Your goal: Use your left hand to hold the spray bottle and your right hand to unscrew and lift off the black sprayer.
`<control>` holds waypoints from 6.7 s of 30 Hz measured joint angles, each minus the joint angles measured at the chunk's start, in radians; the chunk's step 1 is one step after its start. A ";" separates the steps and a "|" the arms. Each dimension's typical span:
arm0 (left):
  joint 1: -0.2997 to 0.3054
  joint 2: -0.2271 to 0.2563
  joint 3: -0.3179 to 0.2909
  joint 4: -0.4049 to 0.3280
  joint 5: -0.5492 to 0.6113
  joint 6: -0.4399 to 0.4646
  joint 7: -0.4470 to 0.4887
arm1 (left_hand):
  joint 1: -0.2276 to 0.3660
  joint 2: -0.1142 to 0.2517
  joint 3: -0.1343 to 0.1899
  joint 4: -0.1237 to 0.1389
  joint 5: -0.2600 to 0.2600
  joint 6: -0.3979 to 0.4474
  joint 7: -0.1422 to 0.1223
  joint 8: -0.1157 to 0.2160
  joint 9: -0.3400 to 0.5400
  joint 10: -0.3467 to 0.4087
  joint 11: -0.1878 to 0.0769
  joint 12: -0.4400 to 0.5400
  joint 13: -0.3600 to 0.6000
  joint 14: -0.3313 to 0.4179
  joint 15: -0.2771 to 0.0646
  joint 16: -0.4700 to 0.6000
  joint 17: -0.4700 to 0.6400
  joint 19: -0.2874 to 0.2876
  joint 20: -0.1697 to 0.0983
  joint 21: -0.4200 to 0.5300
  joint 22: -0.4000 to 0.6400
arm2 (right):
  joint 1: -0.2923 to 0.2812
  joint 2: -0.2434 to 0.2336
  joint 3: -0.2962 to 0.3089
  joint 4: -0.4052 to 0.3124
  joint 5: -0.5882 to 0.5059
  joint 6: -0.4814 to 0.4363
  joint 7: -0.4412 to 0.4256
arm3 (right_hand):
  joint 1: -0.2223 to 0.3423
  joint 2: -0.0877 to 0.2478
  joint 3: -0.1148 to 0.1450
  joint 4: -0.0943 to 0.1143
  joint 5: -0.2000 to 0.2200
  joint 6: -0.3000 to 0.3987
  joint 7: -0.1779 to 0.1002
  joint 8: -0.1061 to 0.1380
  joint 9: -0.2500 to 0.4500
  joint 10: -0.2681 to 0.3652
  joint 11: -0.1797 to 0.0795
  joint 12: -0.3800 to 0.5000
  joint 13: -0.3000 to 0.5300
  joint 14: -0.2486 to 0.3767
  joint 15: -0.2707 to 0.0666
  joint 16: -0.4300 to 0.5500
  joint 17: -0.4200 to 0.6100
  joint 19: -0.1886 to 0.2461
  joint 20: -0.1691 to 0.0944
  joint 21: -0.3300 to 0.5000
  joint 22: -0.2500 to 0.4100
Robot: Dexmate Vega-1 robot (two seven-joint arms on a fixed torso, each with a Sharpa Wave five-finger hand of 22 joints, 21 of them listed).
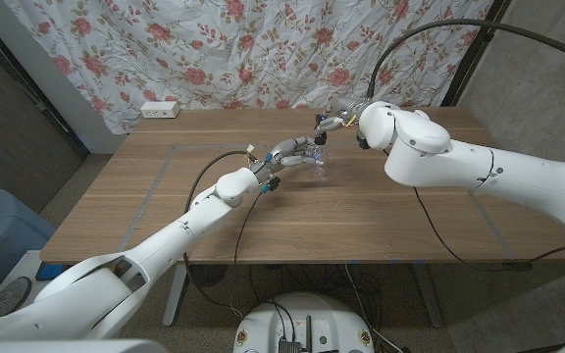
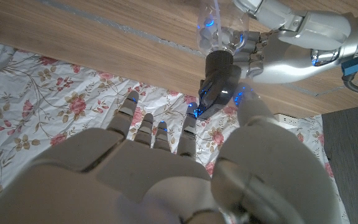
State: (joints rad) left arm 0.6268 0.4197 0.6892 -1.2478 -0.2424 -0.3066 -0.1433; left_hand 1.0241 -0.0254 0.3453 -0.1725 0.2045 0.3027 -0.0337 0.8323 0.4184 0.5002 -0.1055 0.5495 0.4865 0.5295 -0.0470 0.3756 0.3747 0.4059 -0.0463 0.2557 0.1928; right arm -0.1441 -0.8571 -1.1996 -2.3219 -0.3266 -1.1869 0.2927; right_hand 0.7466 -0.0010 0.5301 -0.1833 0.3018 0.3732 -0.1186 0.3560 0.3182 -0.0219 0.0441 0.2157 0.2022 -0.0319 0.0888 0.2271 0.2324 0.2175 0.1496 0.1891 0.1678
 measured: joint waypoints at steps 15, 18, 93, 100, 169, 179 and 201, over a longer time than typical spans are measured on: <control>-0.001 -0.001 0.001 0.004 -0.001 -0.013 -0.010 | 0.000 0.000 0.000 0.000 0.004 0.007 0.007 0.000 -0.009 0.006 0.006 0.007 0.001 0.014 -0.003 0.000 0.004 0.009 0.001 0.008 0.000 | -0.026 -0.014 0.060 0.008 0.014 0.012 0.013 | 0.039 0.016 0.003 0.003 0.000 0.005 -0.030 0.007 0.006 0.009 -0.012 0.000 0.000 0.002 -0.009 0.000 0.000 0.006 -0.005 0.000 0.000; -0.005 -0.002 0.002 0.013 -0.001 -0.016 -0.012 | 0.000 0.000 0.000 0.000 0.004 0.011 0.011 0.000 -0.009 0.009 0.009 0.007 0.001 0.014 -0.003 0.000 0.004 0.009 0.001 0.008 0.000 | -0.031 -0.018 0.070 0.009 0.037 0.030 0.021 | 0.039 0.016 0.006 0.000 0.000 0.009 -0.034 0.007 0.006 0.013 -0.020 0.000 0.000 -0.004 -0.014 0.000 0.002 0.011 -0.011 0.000 0.000; -0.039 -0.022 0.019 0.066 0.004 -0.028 -0.051 | 0.000 0.000 -0.006 -0.001 -0.004 0.016 0.016 0.000 -0.029 0.016 0.016 0.002 0.001 0.032 -0.007 -0.017 0.013 0.014 0.000 0.016 0.000 | -0.298 -0.035 0.440 0.122 0.247 0.383 -0.028 | 0.394 0.065 0.026 -0.012 -0.008 0.336 -0.101 0.108 0.001 0.178 -0.123 0.025 0.000 0.087 -0.122 0.053 0.016 0.050 -0.068 0.000 0.000; -0.046 -0.027 0.023 0.075 0.005 -0.028 -0.053 | -0.002 0.002 -0.006 -0.001 0.000 0.016 0.016 0.000 -0.029 0.016 0.016 0.000 0.001 0.032 -0.007 -0.017 0.013 0.014 0.000 0.016 0.000 | -0.321 -0.029 0.462 0.137 0.267 0.413 -0.056 | 0.436 0.057 0.020 -0.007 -0.002 0.402 -0.100 0.127 -0.004 0.205 -0.124 0.029 0.000 0.100 -0.125 0.066 0.021 0.050 -0.068 0.000 0.000; -0.054 -0.037 0.029 0.094 0.007 -0.023 -0.049 | -0.008 0.008 -0.007 -0.001 0.000 0.019 0.019 0.000 -0.050 0.021 0.021 -0.013 0.001 0.042 -0.007 -0.036 0.023 0.014 0.000 0.023 0.000 | -0.310 -0.063 0.523 0.131 0.312 0.475 -0.024 | 0.496 0.039 -0.114 0.036 0.031 0.396 -0.103 0.027 -0.099 0.189 -0.113 -0.001 0.000 0.056 -0.102 0.074 0.063 0.020 -0.058 0.000 0.000; -0.052 -0.035 0.028 0.088 0.009 -0.024 -0.045 | -0.008 0.008 -0.007 -0.001 0.000 0.019 0.019 0.000 -0.050 0.021 0.021 -0.015 0.001 0.042 -0.007 -0.036 0.023 0.014 0.000 0.023 0.000 | -0.309 -0.082 0.537 0.109 0.320 0.448 -0.024 | 0.330 0.020 -0.201 0.074 0.017 0.338 -0.081 -0.044 -0.109 0.173 -0.083 -0.003 0.000 0.057 -0.063 0.073 0.063 0.034 -0.015 0.000 0.000; -0.042 -0.031 0.026 0.071 0.013 -0.021 -0.032 | -0.008 0.008 -0.007 -0.001 -0.002 0.019 0.019 0.000 -0.056 0.024 0.023 -0.013 0.001 0.050 -0.010 -0.038 0.027 0.014 0.000 0.023 0.000 | -0.267 -0.125 0.484 0.075 0.245 0.444 0.037 | 0.042 0.018 -0.308 0.148 -0.058 0.247 0.125 -0.109 -0.079 0.183 0.019 -0.003 0.000 0.058 0.016 0.054 0.062 0.029 0.040 0.000 0.000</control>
State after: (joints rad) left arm 0.5853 0.3884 0.7148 -1.1766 -0.2291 -0.3277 -0.1749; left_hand 1.0162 -0.0175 0.3386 -0.1736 0.2028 0.3217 -0.0145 0.8325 0.3627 0.5237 -0.0820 0.5370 0.4873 0.5790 -0.0571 0.3376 0.4020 0.4202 -0.0465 0.2789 0.1928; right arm -0.4114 -0.9823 -0.7157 -2.2465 -0.0811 -0.7427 0.3298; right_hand 0.7889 0.0174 0.2221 -0.0351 0.2437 0.6200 0.0059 0.2468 0.2388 0.1610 0.0631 0.2126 0.2021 0.0260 0.1048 0.2810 0.2947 0.2465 0.1901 0.1891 0.1676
